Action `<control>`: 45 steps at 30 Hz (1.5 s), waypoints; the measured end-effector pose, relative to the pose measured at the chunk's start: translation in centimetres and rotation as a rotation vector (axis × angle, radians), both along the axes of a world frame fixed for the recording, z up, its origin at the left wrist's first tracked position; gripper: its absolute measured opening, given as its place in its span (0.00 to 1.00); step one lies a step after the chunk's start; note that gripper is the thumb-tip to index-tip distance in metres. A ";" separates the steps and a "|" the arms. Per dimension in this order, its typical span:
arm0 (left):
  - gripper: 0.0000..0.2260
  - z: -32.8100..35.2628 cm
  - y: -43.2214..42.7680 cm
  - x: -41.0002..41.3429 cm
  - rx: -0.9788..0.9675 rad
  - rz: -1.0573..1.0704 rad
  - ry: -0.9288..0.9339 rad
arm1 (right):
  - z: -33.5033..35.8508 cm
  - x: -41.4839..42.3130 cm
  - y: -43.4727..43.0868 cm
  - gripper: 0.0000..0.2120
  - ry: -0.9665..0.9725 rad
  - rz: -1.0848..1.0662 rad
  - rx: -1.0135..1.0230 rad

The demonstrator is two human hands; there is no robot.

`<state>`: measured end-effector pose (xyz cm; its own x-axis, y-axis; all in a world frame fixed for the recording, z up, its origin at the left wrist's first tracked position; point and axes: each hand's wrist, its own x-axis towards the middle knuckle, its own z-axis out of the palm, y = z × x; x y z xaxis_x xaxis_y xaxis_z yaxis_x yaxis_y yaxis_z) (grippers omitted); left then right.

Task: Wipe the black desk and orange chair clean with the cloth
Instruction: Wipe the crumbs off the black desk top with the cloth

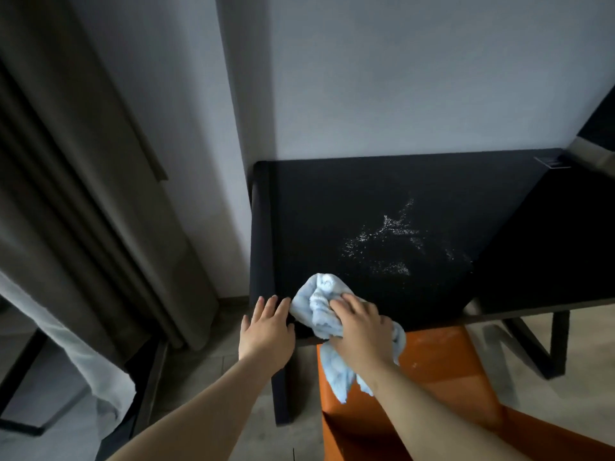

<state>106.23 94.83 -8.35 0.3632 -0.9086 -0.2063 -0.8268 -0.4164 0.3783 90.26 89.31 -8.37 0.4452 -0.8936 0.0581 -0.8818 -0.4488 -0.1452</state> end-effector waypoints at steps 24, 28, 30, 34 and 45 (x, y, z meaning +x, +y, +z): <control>0.23 -0.9 -9.6 -11.4 0.011 0.526 0.076 | 3.6 -12.3 -10.4 0.25 -0.225 0.222 -0.034; 0.25 -1.8 -9.4 -9.9 0.004 0.428 -0.034 | 3.2 -9.3 -9.7 0.25 -0.127 0.371 0.061; 0.24 -1.8 -9.6 -9.0 -0.007 0.389 -0.063 | 2.0 -8.4 -10.1 0.25 -0.086 0.312 0.085; 0.22 -1.6 -9.8 -7.3 -0.045 0.337 -0.088 | 2.5 -8.1 -11.3 0.28 -0.093 0.184 0.052; 0.19 -0.8 -9.4 -4.0 -0.463 0.553 0.495 | 1.7 -0.4 -9.2 0.23 -0.236 0.280 -0.073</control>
